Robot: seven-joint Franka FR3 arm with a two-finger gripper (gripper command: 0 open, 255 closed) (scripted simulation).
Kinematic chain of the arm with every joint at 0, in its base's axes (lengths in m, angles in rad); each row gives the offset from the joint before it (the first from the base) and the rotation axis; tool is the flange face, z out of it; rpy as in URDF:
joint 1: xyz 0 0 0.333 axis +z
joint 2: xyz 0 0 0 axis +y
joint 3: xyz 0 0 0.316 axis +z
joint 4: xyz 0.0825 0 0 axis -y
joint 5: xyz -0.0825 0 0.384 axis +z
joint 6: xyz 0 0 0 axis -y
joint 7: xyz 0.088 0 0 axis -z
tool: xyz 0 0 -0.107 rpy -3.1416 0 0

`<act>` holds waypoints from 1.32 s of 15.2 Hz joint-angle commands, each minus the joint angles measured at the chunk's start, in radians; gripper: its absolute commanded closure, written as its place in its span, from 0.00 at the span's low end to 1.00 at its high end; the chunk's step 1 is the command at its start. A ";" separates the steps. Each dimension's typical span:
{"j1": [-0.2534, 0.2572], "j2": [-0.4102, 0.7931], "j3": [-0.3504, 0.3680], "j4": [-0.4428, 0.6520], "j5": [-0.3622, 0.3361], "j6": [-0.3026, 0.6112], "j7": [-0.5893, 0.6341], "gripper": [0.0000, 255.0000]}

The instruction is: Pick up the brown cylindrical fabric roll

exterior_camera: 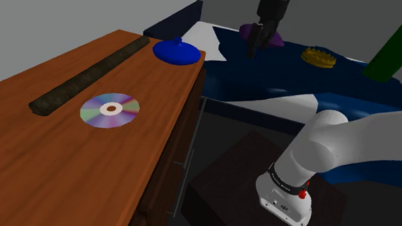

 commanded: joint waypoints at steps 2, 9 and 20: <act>-0.002 0.003 0.027 0.002 0.020 -0.004 0.050 0.00; -0.025 0.080 0.219 0.064 0.154 -0.011 0.397 0.00; -0.105 0.377 0.510 0.328 0.246 0.019 0.956 0.00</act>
